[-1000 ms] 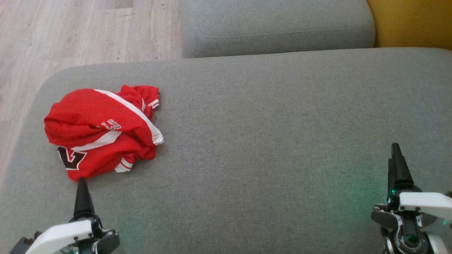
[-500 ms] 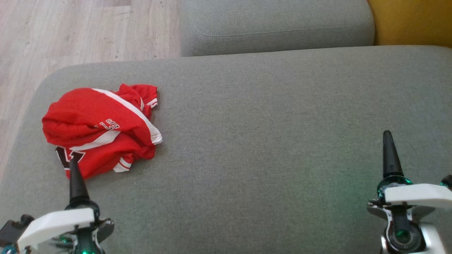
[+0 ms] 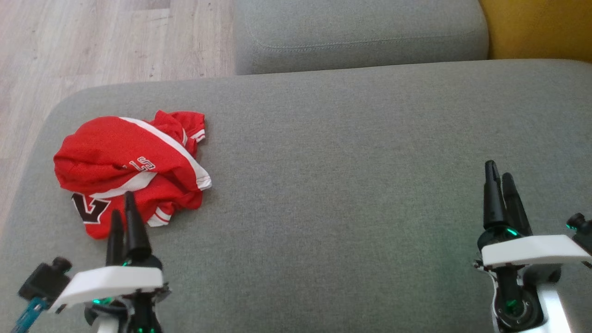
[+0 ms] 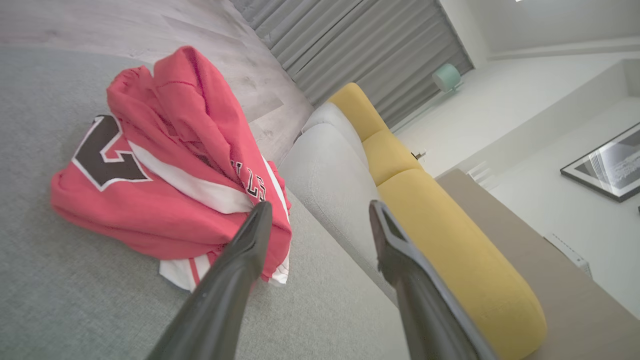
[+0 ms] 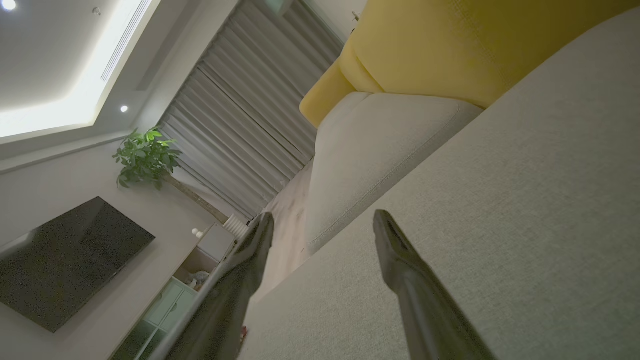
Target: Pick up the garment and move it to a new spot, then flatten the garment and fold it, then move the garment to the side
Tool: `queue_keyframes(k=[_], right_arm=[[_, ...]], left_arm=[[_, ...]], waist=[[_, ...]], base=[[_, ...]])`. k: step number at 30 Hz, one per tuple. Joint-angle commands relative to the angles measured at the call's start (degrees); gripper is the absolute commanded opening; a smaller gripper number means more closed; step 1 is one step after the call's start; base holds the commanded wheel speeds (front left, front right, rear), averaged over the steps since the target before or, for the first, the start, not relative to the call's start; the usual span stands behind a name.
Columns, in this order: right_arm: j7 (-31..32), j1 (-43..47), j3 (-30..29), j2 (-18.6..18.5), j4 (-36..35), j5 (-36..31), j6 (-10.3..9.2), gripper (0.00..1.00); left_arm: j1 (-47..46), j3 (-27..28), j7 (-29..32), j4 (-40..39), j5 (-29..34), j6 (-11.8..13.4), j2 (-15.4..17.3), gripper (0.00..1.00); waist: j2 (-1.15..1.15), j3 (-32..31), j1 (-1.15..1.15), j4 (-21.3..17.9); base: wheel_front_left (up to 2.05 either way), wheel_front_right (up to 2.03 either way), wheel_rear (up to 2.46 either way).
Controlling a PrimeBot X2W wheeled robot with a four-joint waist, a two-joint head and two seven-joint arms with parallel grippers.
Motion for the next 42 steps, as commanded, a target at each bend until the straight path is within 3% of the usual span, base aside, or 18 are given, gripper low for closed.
queue_keyframes(k=[1, 9, 14, 42], right_arm=[[-0.8, -2.5, 1.0, -0.4, -2.8, -2.5, -0.02, 1.00], [-2.0, -2.3, 2.2, -0.4, -3.5, -9.3, -0.02, 1.00], [-2.9, -2.3, 3.1, -0.4, -3.8, -14.5, -0.02, 1.00], [-7.6, -2.5, 7.7, -0.5, -6.5, -42.4, -0.03, 1.00]], left_arm=[[-2.7, 0.1, -0.7, -2.5, 3.1, -0.4, 0.4, 1.00], [-3.1, -3.4, -1.9, -2.0, 11.7, -0.7, 1.1, 1.00], [-3.8, -6.1, -2.8, -1.6, 17.1, 0.5, 2.5, 1.00], [-9.5, -24.4, -7.5, 0.6, 41.3, 14.8, 11.7, 1.00]], waist=[[0.00, 0.0, 0.00, 0.0], [0.00, -0.1, 0.00, 0.0], [0.00, -0.1, 0.00, -0.1], [0.00, 0.0, 0.00, -0.2]], base=[[0.00, 0.00, 0.00], [0.00, 0.00, 0.00], [0.00, 0.00, 0.00], [0.00, 0.00, 0.00]])
